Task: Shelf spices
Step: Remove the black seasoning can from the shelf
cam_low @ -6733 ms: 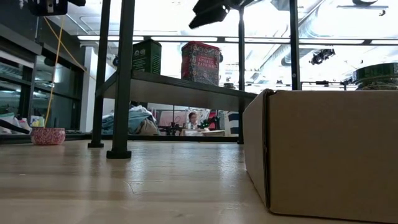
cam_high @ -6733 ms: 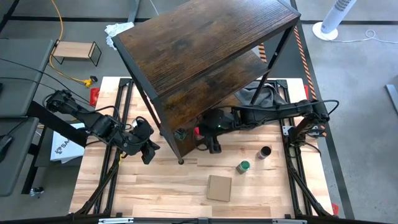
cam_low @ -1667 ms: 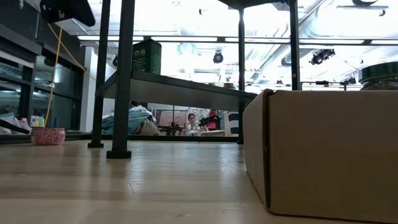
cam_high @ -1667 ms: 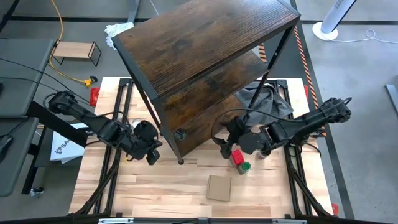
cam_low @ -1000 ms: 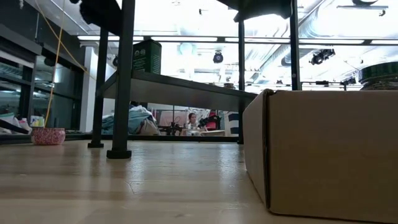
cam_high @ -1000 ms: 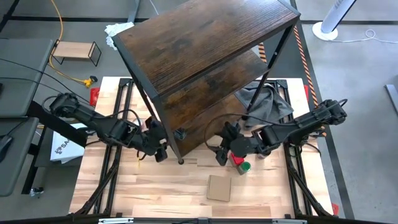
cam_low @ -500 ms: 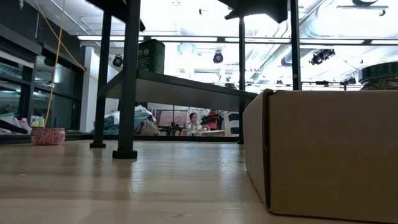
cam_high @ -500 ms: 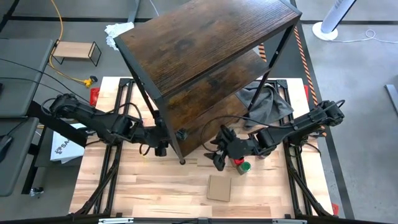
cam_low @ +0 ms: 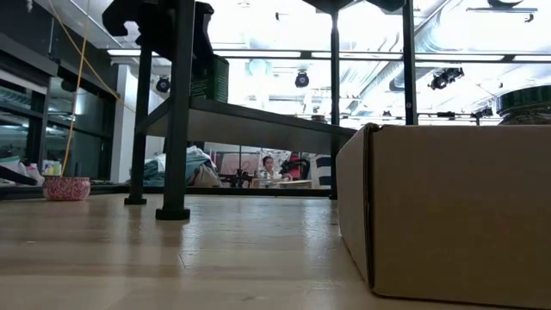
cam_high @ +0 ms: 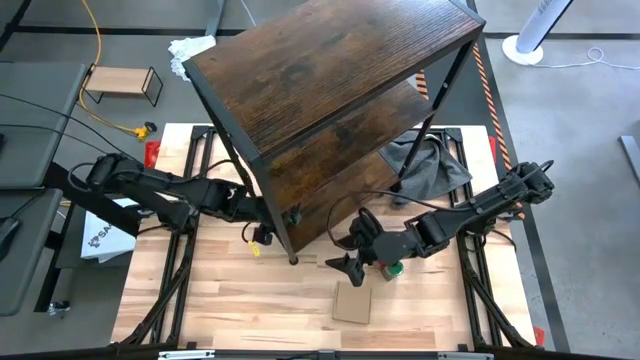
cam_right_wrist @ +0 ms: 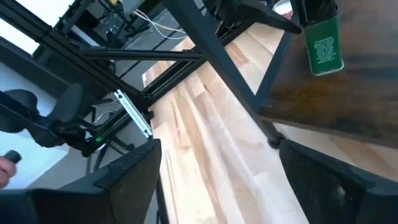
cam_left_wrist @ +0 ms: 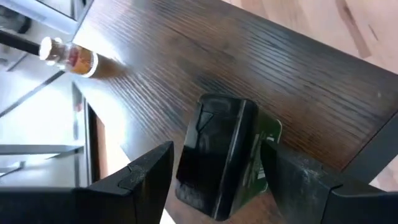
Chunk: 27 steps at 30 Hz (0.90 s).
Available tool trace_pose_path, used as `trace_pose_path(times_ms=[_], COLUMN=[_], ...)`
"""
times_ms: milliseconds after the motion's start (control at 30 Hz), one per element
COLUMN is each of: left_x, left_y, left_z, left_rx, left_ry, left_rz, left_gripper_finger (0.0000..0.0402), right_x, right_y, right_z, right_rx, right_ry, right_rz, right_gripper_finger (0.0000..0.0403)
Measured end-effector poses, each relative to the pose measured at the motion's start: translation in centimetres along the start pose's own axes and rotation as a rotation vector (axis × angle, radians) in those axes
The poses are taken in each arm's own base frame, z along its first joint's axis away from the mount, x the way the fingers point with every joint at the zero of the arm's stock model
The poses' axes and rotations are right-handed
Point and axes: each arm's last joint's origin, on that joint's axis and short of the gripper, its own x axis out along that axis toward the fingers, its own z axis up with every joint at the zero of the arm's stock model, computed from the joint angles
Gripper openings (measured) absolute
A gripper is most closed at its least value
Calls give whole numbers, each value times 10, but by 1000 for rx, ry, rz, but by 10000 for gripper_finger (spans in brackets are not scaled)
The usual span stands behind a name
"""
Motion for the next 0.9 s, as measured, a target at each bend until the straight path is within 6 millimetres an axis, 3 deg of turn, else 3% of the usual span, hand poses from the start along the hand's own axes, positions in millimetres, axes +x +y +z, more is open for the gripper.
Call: trace_pose_path(times_ms=[500,900], left_x=[4,3], left_y=[0,-2], left_z=[-11,-4], left_rx=[-204,-390], left_ry=[45,9], left_rz=[-313,-313], left_gripper_finger=[239,216], right_x=[0,0], right_y=[0,0], right_z=[0,0], right_rx=[25,-44], right_ry=[0,-2], right_rz=[2,-2], right_gripper_finger=[323,323])
